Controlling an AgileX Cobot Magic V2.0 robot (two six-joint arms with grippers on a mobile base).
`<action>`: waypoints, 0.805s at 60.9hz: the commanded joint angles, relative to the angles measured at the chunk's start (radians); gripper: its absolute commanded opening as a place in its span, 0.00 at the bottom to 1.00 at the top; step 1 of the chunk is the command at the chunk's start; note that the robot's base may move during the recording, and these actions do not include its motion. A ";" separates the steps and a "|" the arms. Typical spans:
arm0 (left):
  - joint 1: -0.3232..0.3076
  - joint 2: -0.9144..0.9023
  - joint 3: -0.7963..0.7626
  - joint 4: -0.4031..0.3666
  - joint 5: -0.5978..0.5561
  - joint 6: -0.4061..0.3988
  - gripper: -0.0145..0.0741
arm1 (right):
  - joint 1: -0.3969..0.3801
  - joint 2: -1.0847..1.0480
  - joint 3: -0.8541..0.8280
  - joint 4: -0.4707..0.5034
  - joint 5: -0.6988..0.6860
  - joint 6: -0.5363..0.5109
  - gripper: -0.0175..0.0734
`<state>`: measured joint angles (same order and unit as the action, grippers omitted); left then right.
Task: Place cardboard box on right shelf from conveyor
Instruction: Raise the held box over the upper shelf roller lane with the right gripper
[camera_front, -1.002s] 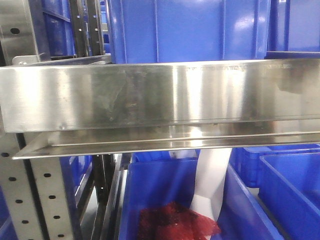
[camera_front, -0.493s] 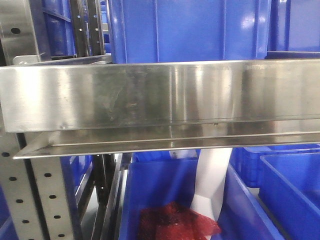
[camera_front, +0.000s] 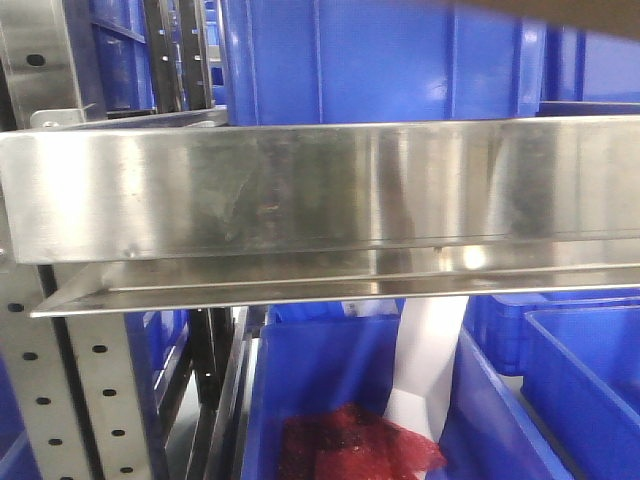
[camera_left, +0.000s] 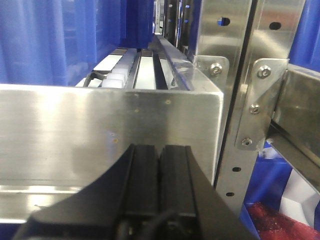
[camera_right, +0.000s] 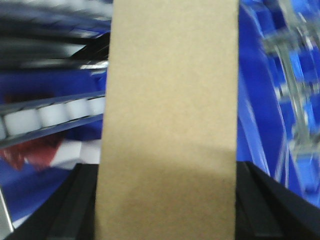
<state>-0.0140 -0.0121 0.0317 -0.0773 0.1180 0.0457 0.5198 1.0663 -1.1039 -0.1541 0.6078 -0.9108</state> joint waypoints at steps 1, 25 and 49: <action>0.000 -0.015 0.008 -0.006 -0.085 0.000 0.03 | 0.007 0.029 -0.040 -0.026 -0.126 -0.125 0.33; 0.000 -0.015 0.008 -0.006 -0.085 0.000 0.03 | 0.003 0.191 -0.040 -0.029 -0.222 -0.154 0.33; 0.000 -0.015 0.008 -0.006 -0.085 0.000 0.03 | -0.016 0.227 -0.036 -0.025 -0.279 -0.050 0.85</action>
<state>-0.0140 -0.0121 0.0317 -0.0773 0.1180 0.0457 0.5186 1.3183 -1.1039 -0.1683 0.4503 -1.0060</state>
